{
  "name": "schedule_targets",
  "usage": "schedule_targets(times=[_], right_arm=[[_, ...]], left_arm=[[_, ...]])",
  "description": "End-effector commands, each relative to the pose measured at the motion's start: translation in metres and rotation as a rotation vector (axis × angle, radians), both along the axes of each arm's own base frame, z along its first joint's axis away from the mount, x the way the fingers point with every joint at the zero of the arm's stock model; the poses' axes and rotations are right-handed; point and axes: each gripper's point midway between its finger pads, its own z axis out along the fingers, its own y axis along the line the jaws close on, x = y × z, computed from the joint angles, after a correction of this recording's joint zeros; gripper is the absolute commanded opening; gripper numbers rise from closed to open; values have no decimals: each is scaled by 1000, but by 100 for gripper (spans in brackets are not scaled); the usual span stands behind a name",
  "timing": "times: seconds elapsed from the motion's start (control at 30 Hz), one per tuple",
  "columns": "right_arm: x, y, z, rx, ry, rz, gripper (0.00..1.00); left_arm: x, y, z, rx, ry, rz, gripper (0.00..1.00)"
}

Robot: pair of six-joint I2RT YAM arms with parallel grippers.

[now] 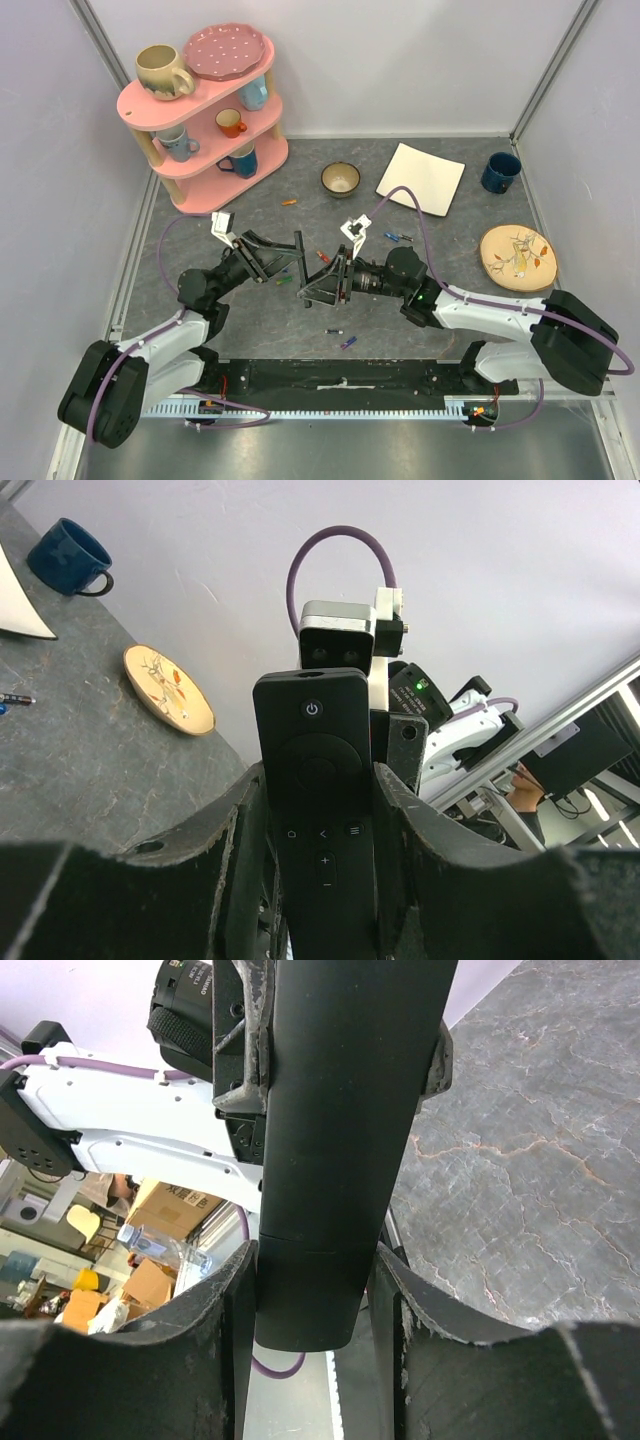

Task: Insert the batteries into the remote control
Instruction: Adjust the remote control.

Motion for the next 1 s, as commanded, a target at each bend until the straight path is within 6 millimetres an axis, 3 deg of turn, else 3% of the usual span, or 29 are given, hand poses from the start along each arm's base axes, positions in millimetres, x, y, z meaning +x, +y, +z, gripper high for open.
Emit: schedule_targets(times=[0.0, 0.1, 0.37, 0.4, 0.43, 0.47, 0.53, 0.57, 0.67, 0.73, 0.77, 0.97], right_arm=[[-7, -4, 13, 32, -73, 32, 42], [-8, -8, 12, -5, -110, 28, 41], [-10, -23, 7, -149, -188, 16, 41], [-6, -26, 4, -191, -199, 3, 41], [6, -29, 14, -219, -270, -52, 41], [10, -38, -4, -326, -248, -77, 41], [24, -48, -1, -416, -311, -138, 41], [35, -63, -15, -524, -304, -202, 41], [50, -83, -24, -680, -351, -266, 41], [57, -92, -28, -751, -364, -306, 41], [63, -97, -29, -785, -382, -350, 41], [73, -104, -32, -864, -391, -438, 39]], left_arm=[[-32, 15, 63, -154, -300, -6, 28], [-25, 11, 56, -124, -237, -13, 62], [2, 7, 41, 0, -122, 74, 94], [7, 6, 32, 32, -75, 90, 95], [8, 7, 35, 43, -76, 104, 96], [13, 9, 33, 63, -79, 138, 96], [20, 10, 25, 117, -31, 169, 97], [27, 12, 21, 149, -30, 205, 97], [45, 14, -9, 303, 90, 259, 99], [51, 13, -14, 353, 121, 267, 99], [53, 13, -29, 394, 181, 277, 99], [51, 4, -26, 406, 176, 385, 99]])
